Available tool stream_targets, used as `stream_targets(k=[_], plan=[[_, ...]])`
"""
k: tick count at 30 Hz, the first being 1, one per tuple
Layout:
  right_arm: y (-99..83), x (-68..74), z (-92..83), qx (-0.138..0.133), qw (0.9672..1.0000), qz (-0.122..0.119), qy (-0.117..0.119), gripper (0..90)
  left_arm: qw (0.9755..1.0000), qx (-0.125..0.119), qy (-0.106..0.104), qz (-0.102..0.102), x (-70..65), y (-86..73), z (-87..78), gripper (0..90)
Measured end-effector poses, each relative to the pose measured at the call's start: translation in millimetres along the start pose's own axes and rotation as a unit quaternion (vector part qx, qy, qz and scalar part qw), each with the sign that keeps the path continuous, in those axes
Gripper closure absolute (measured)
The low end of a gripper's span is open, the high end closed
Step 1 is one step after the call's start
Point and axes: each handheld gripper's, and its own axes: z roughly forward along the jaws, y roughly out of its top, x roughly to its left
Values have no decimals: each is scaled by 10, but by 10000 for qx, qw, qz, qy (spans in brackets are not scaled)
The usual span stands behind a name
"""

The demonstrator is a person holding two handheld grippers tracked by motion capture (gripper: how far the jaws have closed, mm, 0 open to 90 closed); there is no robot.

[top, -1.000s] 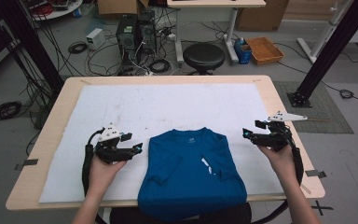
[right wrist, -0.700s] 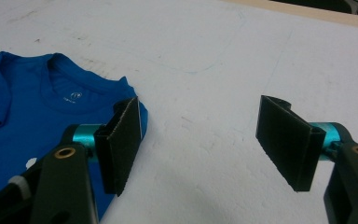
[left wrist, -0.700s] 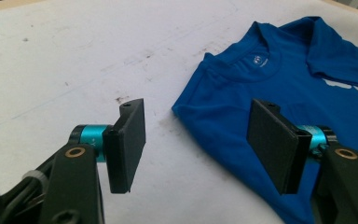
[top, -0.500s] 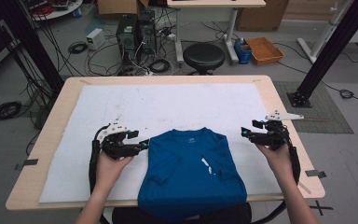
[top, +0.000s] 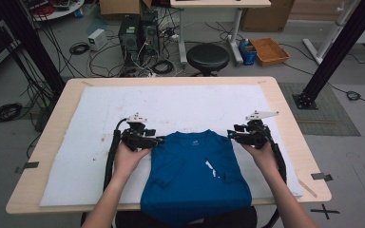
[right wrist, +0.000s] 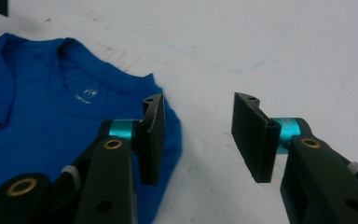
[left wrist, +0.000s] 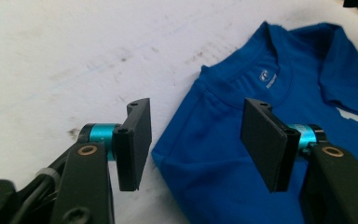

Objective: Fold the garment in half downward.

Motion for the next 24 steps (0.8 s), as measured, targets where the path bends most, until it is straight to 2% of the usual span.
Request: stream_targets(k=[1,3,5,6,8,9,13,14,16,17,18,19,20,23,24], plan=[[15,9,51,67,10000,-12,50,583,9999,138,16,40,-17,14,82,432],[31,22,101,125,9999,-22,70,592,9997,207,48,92,-23,20,118,433],[79,57,243,310,9994,-106,116,613,9990,397,90,167,-27,32,208,441],[79,57,243,310,9994,-106,116,613,9990,397,90,167,-27,32,208,450],[122,91,383,526,9984,-159,127,625,9987,467,107,145,-11,33,247,474],[125,97,425,562,9981,-208,113,628,9982,550,198,154,3,31,269,480],[94,85,584,872,9960,-188,80,646,9975,605,297,203,12,20,292,561],[94,85,584,872,9960,-188,80,646,9973,615,340,232,9,23,290,583],[91,79,594,868,9959,-242,69,709,9968,625,414,285,-2,25,290,634],[91,79,594,868,9959,-242,69,709,9967,639,402,308,-9,26,291,634],[91,83,592,879,9956,-287,146,749,9965,653,396,350,-18,28,294,660],[92,112,594,908,9948,-446,135,779,9963,647,417,381,-33,27,303,670],[93,126,594,912,9945,-497,150,811,9953,688,489,474,-53,32,309,682],[96,151,596,905,9941,-574,187,867,9955,683,465,467,-63,34,319,760],[97,151,596,886,9940,-607,192,871,9957,706,358,482,-66,35,323,817]])
